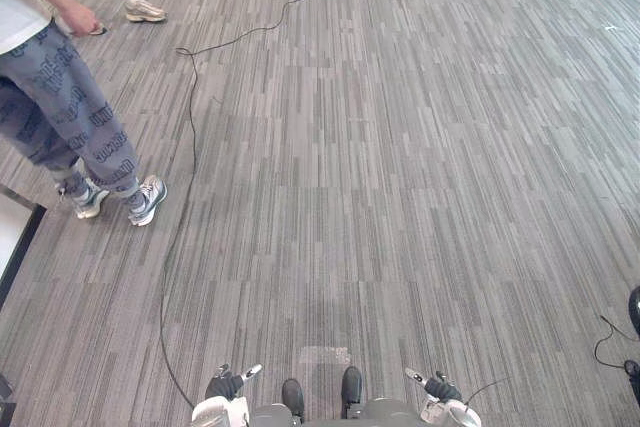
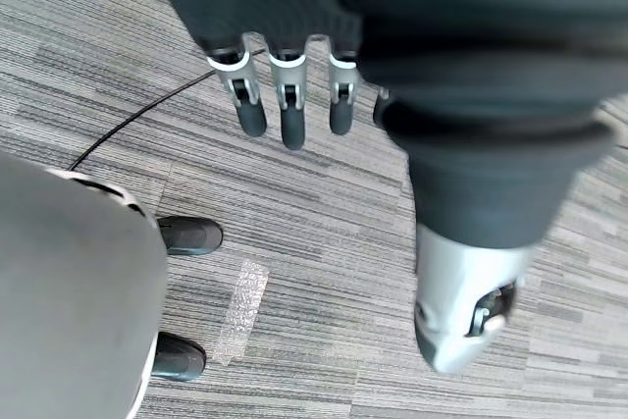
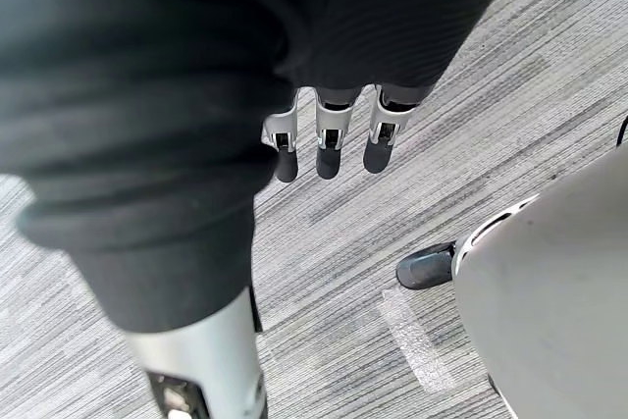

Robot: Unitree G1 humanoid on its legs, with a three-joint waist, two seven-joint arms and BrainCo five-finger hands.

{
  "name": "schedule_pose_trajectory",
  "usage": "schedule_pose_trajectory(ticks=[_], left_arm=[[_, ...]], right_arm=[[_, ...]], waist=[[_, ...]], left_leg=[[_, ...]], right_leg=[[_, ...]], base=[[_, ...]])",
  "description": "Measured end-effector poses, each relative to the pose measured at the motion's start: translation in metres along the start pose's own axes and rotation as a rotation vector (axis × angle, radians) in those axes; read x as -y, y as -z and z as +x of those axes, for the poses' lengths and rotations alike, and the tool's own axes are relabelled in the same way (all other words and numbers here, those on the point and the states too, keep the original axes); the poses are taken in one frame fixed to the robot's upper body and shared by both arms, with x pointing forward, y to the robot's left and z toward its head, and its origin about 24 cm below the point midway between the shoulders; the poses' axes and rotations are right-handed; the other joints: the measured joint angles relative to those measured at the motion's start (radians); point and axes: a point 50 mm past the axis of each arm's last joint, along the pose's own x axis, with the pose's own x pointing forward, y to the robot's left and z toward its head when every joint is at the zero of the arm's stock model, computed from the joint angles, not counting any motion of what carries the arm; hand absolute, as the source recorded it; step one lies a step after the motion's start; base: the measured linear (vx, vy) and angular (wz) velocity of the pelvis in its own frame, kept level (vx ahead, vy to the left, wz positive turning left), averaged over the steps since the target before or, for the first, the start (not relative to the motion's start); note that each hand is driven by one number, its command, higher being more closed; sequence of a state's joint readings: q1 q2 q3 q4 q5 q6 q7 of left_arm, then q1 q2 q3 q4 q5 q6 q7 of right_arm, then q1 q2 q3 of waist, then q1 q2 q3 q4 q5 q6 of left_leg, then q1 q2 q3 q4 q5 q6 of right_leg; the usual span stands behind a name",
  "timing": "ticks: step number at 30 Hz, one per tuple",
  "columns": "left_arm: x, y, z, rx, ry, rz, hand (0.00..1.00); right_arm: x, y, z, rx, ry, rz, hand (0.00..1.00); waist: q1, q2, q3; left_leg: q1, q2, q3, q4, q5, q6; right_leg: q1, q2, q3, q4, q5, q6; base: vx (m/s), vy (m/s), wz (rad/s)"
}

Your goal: Pick up cushions and gather them together orderly.

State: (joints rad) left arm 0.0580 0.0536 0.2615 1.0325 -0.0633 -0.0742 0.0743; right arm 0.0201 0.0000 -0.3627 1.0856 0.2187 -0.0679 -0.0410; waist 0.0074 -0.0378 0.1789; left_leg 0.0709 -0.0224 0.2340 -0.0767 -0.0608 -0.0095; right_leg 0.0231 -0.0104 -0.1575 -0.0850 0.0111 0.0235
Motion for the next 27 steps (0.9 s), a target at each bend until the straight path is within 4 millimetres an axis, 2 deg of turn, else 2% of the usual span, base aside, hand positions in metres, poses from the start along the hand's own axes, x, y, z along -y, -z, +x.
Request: schedule_pose_trajectory(ticks=[2, 3, 4, 5, 7, 8, 9, 10, 11, 13, 14, 15, 16, 17, 19, 20, 21, 22, 23, 24, 25, 26, 27], left_arm=[[0.002, -0.003, 0.001, 0.007, -0.001, -0.024, 0.00], [0.005, -0.004, 0.001, 0.009, 0.001, -0.042, 0.00], [0.008, -0.005, 0.001, 0.013, 0.007, -0.049, 0.00], [0.007, -0.013, 0.002, 0.044, 0.000, -0.077, 0.00], [0.005, -0.022, 0.002, 0.081, -0.016, -0.137, 0.00], [0.005, -0.024, 0.002, 0.091, -0.017, -0.153, 0.00], [0.005, -0.025, 0.002, 0.095, -0.014, -0.165, 0.00], [0.007, -0.027, 0.002, 0.102, -0.010, -0.181, 0.00], [0.009, -0.029, 0.002, 0.110, -0.004, -0.190, 0.00], [0.015, -0.029, 0.001, 0.114, 0.007, -0.201, 0.00], [0.015, -0.029, 0.000, 0.116, 0.005, -0.205, 0.00], [0.015, -0.030, 0.000, 0.121, 0.008, -0.203, 0.00], [0.012, -0.035, 0.001, 0.140, 0.003, -0.198, 0.00], [0.011, -0.039, 0.001, 0.154, -0.001, -0.206, 0.00], [0.007, -0.041, 0.002, 0.161, -0.006, -0.191, 0.00], [0.008, -0.040, 0.002, 0.149, 0.001, -0.171, 0.00], [0.010, -0.039, 0.003, 0.142, 0.015, -0.143, 0.00], [0.012, -0.039, 0.003, 0.142, 0.022, -0.133, 0.00], [0.015, -0.040, 0.003, 0.142, 0.033, -0.119, 0.00], [0.017, -0.039, 0.002, 0.141, 0.039, -0.117, 0.00], [0.020, -0.038, 0.002, 0.138, 0.044, -0.121, 0.00], [0.020, -0.038, 0.002, 0.133, 0.045, -0.120, 0.00], [0.023, -0.038, 0.004, 0.121, 0.052, -0.115, 0.00]], right_arm=[[0.000, -0.002, 0.000, 0.006, -0.002, 0.000, 0.00], [0.001, -0.002, 0.000, 0.009, 0.001, 0.015, 0.00], [0.002, -0.001, -0.001, 0.008, 0.005, 0.016, 0.00], [0.003, -0.002, -0.001, 0.020, 0.007, 0.019, 0.00], [0.000, -0.004, -0.001, 0.032, -0.001, 0.010, 0.00], [0.000, -0.005, -0.001, 0.034, 0.001, 0.007, 0.00], [-0.001, -0.009, 0.000, 0.043, 0.003, 0.006, 0.00], [-0.001, -0.011, 0.000, 0.049, 0.004, 0.010, 0.00], [-0.003, -0.014, 0.001, 0.056, 0.002, 0.010, 0.00], [-0.004, -0.019, 0.001, 0.076, -0.001, 0.008, 0.00], [-0.006, -0.020, 0.001, 0.085, -0.003, 0.010, 0.00], [-0.009, -0.021, 0.001, 0.087, -0.008, 0.011, 0.00], [-0.017, -0.019, 0.000, 0.083, -0.028, 0.017, 0.00], [-0.024, -0.016, -0.001, 0.076, -0.044, 0.028, 0.00], [-0.029, -0.009, -0.002, 0.058, -0.058, 0.036, 0.00], [-0.029, -0.009, -0.002, 0.058, -0.062, 0.035, 0.00], [-0.029, -0.012, -0.002, 0.071, -0.065, 0.035, 0.00], [-0.029, -0.015, -0.002, 0.086, -0.068, 0.035, 0.00], [-0.030, -0.018, -0.002, 0.099, -0.074, 0.031, 0.00], [-0.031, -0.019, -0.003, 0.106, -0.081, 0.024, 0.00], [-0.032, -0.022, -0.003, 0.121, -0.086, 0.016, 0.00], [-0.035, -0.027, -0.003, 0.143, -0.096, 0.009, 0.00], [-0.035, -0.036, -0.002, 0.178, -0.102, -0.001, 0.00]], waist=[[0.002, 0.003, 0.006], [0.000, 0.015, 0.015], [0.000, 0.021, 0.019], [0.001, 0.016, 0.035], [0.013, 0.012, 0.053], [0.020, 0.019, 0.062], [0.025, 0.019, 0.066], [0.033, 0.018, 0.068], [0.042, 0.016, 0.067], [0.056, 0.025, 0.062], [0.064, 0.026, 0.062], [0.069, 0.012, 0.055], [0.075, -0.007, 0.048], [0.076, -0.027, 0.045], [0.095, -0.045, 0.039], [0.094, -0.044, 0.040], [0.086, -0.040, 0.043], [0.081, -0.038, 0.044], [0.075, -0.024, 0.051], [0.072, -0.025, 0.051], [0.065, -0.021, 0.052], [0.056, -0.022, 0.055], [0.033, -0.019, 0.059]], left_leg=[[-0.090, 0.022, 0.003, 0.172, -0.082, -0.002], [-0.139, 0.050, 0.018, 0.297, -0.137, -0.015], [-0.166, 0.068, 0.037, 0.369, -0.159, -0.024], [-0.241, 0.108, 0.083, 0.565, -0.171, -0.031], [-0.326, 0.177, 0.133, 0.730, -0.222, -0.007], [-0.353, 0.209, 0.144, 0.750, -0.239, -0.007], [-0.384, 0.226, 0.143, 0.725, -0.241, -0.012], [-0.404, 0.222, 0.142, 0.644, -0.227, -0.010], [-0.426, 0.199, 0.142, 0.525, -0.174, -0.027], [-0.457, 0.182, 0.133, 0.367, -0.087, -0.045], [-0.466, 0.179, 0.134, 0.336, 0.003, -0.046], [-0.468, 0.163, 0.136, 0.342, 0.051, -0.022], [-0.485, 0.149, 0.152, 0.394, 0.002, 0.011], [-0.498, 0.152, 0.170, 0.465, -0.050, 0.035], [-0.458, 0.148, 0.196, 0.530, -0.131, 0.056], [-0.409, 0.142, 0.205, 0.526, -0.157, 0.061], [-0.318, 0.128, 0.205, 0.489, -0.171, 0.074], [-0.277, 0.126, 0.201, 0.470, -0.178, 0.078], [-0.199, 0.124, 0.196, 0.428, -0.188, 0.076], [-0.144, 0.123, 0.196, 0.396, -0.200, 0.071], [-0.083, 0.123, 0.195, 0.353, -0.223, 0.050], [-0.032, 0.118, 0.196, 0.316, -0.242, 0.031], [0.028, 0.115, 0.197, 0.284, -0.261, 0.018]], right_leg=[[-0.027, -0.004, -0.003, 0.046, -0.038, -0.009], [-0.029, -0.001, -0.018, 0.082, -0.065, -0.012], [-0.031, -0.001, -0.029, 0.103, -0.086, -0.013], [-0.027, -0.007, -0.040, 0.136, -0.123, -0.022], [-0.014, -0.010, -0.051, 0.159, -0.150, -0.032], [-0.003, -0.012, -0.057, 0.166, -0.159, -0.039], [0.006, -0.017, -0.058, 0.168, -0.172, -0.029], [0.014, -0.044, -0.056, 0.167, -0.184, -0.016], [0.013, -0.077, -0.049, 0.163, -0.194, 0.001], [0.012, -0.102, -0.039, 0.149, -0.210, 0.027], [0.014, -0.118, -0.025, 0.149, -0.227, 0.053], [0.014, -0.140, -0.017, 0.146, -0.240, 0.068], [0.016, -0.164, -0.016, 0.155, -0.238, 0.058], [0.016, -0.186, -0.019, 0.169, -0.215, 0.092], [0.011, -0.218, -0.001, 0.274, -0.198, 0.123], [-0.024, -0.236, 0.007, 0.414, -0.179, 0.156], [-0.106, -0.258, 0.027, 0.673, -0.120, 0.202], [-0.135, -0.255, 0.032, 0.779, -0.115, 0.199], [-0.190, -0.247, 0.023, 0.950, -0.121, 0.188], [-0.233, -0.238, 0.005, 1.036, -0.134, 0.166], [-0.284, -0.227, -0.014, 1.098, -0.157, 0.127], [-0.353, -0.218, -0.049, 1.119, -0.191, 0.091], [-0.448, -0.199, -0.117, 1.043, -0.230, 0.055]], base=[[0.01, -0.038, 0.02], [0.04, -0.042, 0.16], [0.05, -0.044, 0.44], [0.03, -0.033, 0.45], [0.06, -0.023, 0.25], [0.14, 0.024, 0.16], [0.21, 0.095, 0.18], [0.30, 0.178, 0.08], [0.30, 0.201, -0.05], [0.38, 0.282, -0.20], [0.46, 0.331, -0.29], [0.53, 0.339, -0.27], [0.54, 0.289, -0.22], [0.66, 0.352, -0.24], [0.60, 0.327, -0.33], [0.62, 0.342, -0.29], [0.40, 0.228, -0.13], [0.56, 0.243, 0.01], [0.36, 0.098, 0.04], [0.54, 0.124, -0.07], [0.44, 0.052, -0.15], [0.53, 0.026, -0.12], [0.45, 0.000, -0.04]])
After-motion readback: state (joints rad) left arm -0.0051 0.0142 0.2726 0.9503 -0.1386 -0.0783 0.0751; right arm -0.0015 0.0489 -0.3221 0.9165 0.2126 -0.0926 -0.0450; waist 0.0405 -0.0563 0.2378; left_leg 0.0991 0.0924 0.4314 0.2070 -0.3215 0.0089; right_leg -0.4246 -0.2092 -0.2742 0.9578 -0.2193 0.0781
